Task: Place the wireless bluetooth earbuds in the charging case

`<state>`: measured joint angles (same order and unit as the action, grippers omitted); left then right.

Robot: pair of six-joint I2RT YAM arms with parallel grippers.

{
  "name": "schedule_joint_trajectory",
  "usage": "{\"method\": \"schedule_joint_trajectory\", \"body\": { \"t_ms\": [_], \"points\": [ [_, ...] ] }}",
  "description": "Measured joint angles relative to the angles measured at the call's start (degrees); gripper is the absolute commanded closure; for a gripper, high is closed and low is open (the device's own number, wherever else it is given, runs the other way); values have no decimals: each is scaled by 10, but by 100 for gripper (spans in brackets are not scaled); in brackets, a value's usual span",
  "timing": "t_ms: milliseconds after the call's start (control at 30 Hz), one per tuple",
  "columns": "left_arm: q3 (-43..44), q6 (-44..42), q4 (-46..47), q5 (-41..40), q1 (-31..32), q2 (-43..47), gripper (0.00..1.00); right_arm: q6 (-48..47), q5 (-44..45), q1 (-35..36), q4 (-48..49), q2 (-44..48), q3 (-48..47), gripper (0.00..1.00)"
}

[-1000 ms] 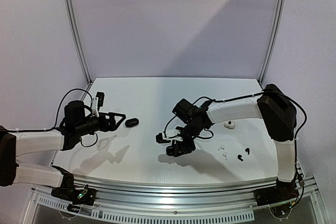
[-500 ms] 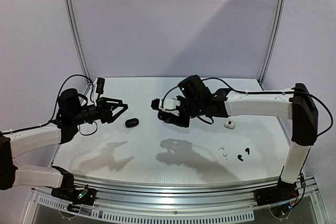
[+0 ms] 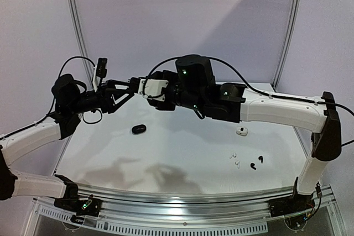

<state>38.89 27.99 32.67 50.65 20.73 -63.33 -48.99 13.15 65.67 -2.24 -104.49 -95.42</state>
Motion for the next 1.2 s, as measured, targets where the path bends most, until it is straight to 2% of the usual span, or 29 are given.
{"method": "schedule_joint_trajectory", "body": {
  "t_ms": [200, 300, 400, 533, 600, 633, 700, 733, 767, 867, 900, 933, 967, 1067, 1200],
  "points": [
    [7, 7, -7, -1, 25, 0, 36, -45, 18, 7, -3, -17, -18, 70],
    [7, 10, -10, -3, 32, 0, 45, -63, 26, 11, -7, -21, -20, 70],
    [7, 9, -13, -13, 35, -1, 61, -81, 29, 18, -10, -26, -27, 70],
    [8, 9, -19, -21, 37, -1, 74, -98, 29, 26, -11, -27, -29, 70],
    [8, 10, -21, -23, 38, -2, 87, -103, 28, 28, -12, -27, -31, 70],
    [9, 11, -21, -23, 38, -2, 99, -105, 28, 30, -13, -27, -32, 70],
    [9, 10, -19, -24, 38, -2, 100, -109, 28, 30, -13, -27, -33, 68],
    [9, 11, -18, -24, 38, -2, 100, -111, 27, 30, -14, -27, -33, 65],
    [9, 12, -18, -24, 38, -2, 100, -112, 27, 30, -14, -27, -34, 57],
    [8, 12, -13, -22, 38, -2, 100, -111, 27, 30, -13, -27, -34, 21],
    [7, 11, -9, -16, 38, -2, 100, -103, 27, 30, -10, -27, -34, 11],
    [5, 8, -3, -10, 38, -1, 100, -93, 28, 30, -9, -27, -34, 6],
    [3, 3, -2, -5, 39, 0, 100, -80, 28, 30, -8, -27, -34, 2],
    [-8, -33, 1, 1, 38, 13, 100, -26, 10, 25, -16, -26, -35, 1],
    [-15, -97, 7, 14, 38, 36, 100, 89, -86, 10, -62, -7, -34, 3]
  ]
}}
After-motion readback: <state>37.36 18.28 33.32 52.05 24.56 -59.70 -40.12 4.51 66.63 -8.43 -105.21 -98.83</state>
